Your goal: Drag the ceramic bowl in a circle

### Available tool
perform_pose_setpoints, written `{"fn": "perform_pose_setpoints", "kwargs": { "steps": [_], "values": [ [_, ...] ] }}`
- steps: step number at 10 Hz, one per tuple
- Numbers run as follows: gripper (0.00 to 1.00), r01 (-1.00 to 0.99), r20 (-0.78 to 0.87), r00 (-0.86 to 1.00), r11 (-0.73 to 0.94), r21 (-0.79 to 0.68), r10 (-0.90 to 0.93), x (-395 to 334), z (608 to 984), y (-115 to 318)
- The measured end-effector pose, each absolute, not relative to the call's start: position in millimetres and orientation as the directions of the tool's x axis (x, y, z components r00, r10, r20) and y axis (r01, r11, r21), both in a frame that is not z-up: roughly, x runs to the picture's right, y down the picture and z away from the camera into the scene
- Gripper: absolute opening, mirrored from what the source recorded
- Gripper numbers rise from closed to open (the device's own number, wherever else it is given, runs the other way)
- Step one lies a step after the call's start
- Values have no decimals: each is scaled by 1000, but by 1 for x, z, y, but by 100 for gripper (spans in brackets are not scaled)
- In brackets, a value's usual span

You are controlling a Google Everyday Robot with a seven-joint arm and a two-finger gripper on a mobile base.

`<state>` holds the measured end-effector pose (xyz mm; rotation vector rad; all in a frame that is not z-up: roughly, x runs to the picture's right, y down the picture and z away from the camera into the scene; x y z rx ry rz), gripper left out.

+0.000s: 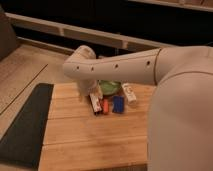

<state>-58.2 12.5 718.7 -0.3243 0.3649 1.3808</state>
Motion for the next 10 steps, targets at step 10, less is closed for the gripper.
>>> {"fn": "perform_pose_setpoints", "kwargs": {
  "steps": [10],
  "values": [
    [65,-970,-238,228,240,22,944,73,767,-73]
  ]
}}
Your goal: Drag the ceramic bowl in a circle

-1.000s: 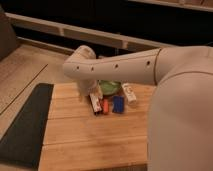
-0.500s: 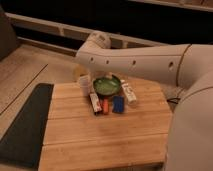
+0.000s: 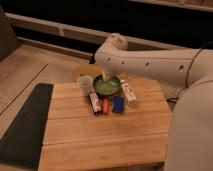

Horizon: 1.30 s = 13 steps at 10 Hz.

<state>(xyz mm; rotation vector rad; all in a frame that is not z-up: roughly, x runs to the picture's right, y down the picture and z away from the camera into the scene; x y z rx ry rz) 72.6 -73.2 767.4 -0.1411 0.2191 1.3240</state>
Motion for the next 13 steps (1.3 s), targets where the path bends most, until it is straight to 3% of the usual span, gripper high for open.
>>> {"fn": "perform_pose_setpoints", "kwargs": {
  "steps": [6,10,13],
  "values": [
    [65,-959,-101,212,187,-214,972,106,838,-101],
    [65,-969,-129,208,187,-159,970,126,842,-96],
    [65,-974,-222,211,186,-127,952,130,873,-72]
  ]
}}
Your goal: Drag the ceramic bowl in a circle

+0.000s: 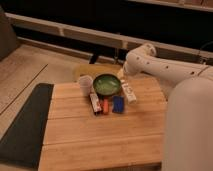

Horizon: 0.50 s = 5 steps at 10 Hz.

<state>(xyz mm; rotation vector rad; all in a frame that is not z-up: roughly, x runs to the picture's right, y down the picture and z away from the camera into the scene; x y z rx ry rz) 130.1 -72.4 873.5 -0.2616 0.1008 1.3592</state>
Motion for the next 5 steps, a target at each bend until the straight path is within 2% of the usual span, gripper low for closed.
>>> {"fn": "perform_pose_setpoints", "kwargs": {
  "steps": [5],
  "values": [
    [65,-959,-334,261,204,-197,905,93,927,-41]
  ]
}}
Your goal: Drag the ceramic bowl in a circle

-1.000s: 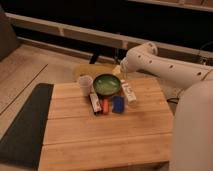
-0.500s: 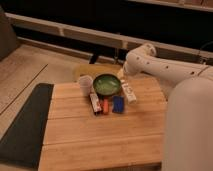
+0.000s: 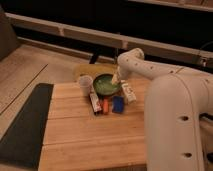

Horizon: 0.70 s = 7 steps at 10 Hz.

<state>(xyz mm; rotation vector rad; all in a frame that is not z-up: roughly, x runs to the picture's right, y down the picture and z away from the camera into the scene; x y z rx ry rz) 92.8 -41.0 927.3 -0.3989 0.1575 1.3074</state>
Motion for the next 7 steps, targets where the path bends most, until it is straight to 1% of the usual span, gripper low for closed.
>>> {"fn": "perform_pose_setpoints", "kwargs": {
  "steps": [3,7],
  "values": [
    [65,-946,-370,291,207,-250,882,69,947,-30],
    [65,-950,-433,280,183,-252,857,73,968,-12]
  ]
}}
